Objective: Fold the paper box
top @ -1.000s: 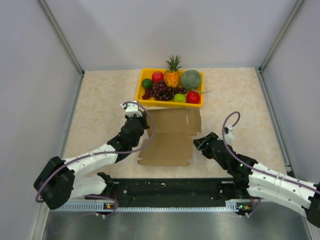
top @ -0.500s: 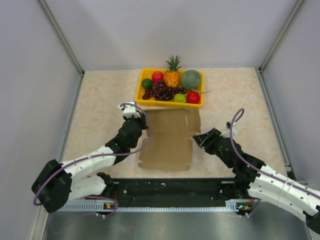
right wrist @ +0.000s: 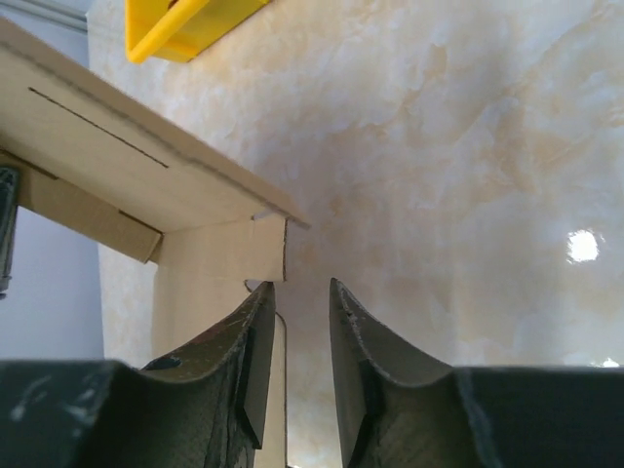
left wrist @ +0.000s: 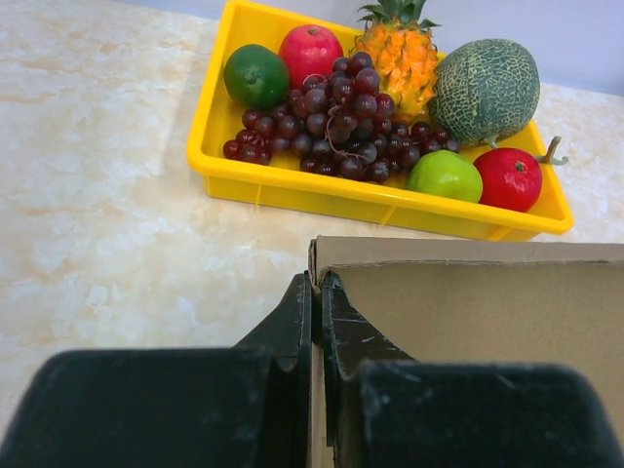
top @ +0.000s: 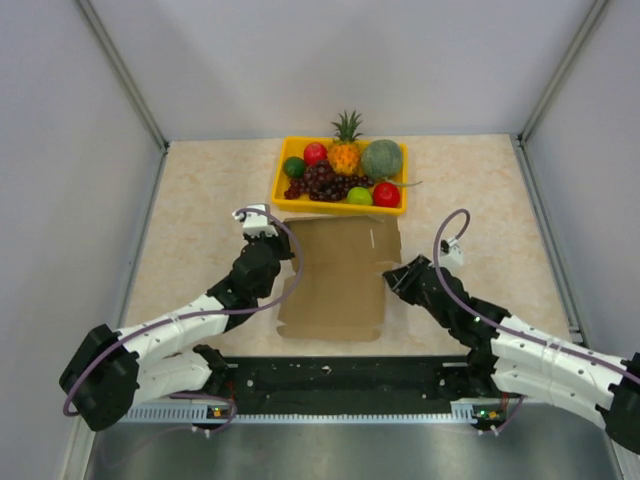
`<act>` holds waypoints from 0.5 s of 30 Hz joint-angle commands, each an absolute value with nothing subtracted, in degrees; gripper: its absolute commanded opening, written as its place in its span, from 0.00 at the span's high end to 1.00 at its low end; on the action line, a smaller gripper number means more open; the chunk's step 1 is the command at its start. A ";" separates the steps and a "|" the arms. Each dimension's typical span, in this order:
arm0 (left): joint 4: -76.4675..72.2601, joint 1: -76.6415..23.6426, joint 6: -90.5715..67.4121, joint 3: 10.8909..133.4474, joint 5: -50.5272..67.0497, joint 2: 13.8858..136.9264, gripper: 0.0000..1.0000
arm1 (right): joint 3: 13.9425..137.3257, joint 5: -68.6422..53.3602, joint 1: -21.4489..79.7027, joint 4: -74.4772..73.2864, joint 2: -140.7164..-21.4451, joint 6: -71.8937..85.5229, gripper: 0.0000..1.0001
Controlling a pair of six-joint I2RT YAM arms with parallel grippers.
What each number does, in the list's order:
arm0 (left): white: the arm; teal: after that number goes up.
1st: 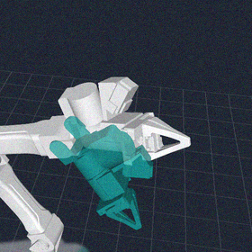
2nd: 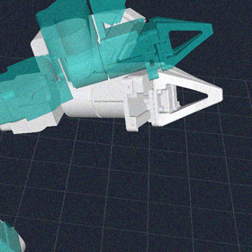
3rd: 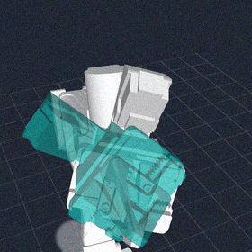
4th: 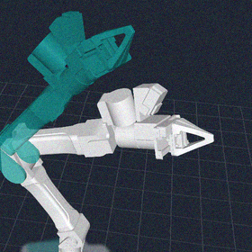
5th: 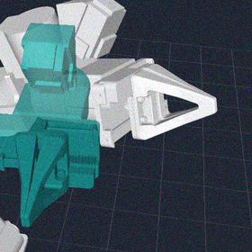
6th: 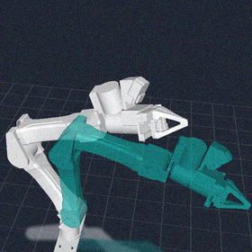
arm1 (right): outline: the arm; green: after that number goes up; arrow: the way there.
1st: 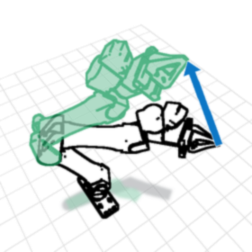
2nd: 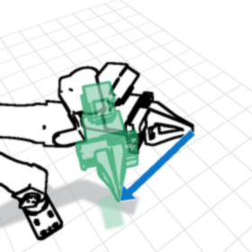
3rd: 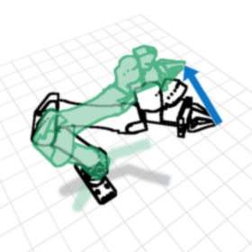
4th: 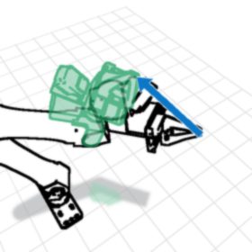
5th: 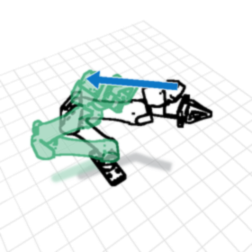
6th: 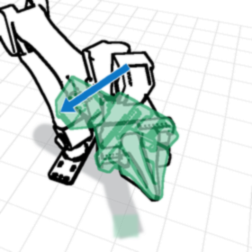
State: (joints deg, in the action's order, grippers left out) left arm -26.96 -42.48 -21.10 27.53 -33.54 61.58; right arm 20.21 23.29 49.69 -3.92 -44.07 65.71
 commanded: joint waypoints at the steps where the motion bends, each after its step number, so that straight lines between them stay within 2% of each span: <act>1: -31.46 -42.80 -21.71 26.46 -32.96 60.03 1.00 | 24.69 25.14 49.31 1.58 -45.17 62.14 0.72; 5: -33.13 -42.80 -21.01 25.05 -32.61 59.94 1.00 | 25.14 24.52 49.31 3.07 -46.49 61.26 0.64; 8: -33.92 -42.72 -20.39 24.70 -32.52 59.59 1.00 | 25.13 24.26 49.22 3.95 -47.46 61.61 0.64; 10: -34.10 -42.80 -20.48 24.61 -32.43 59.24 1.00 | 25.31 24.26 49.31 3.69 -48.43 61.96 0.66; 15: -36.12 -42.80 -20.48 23.65 -32.78 59.15 1.00 | 27.59 23.38 49.48 1.76 -50.80 61.09 0.83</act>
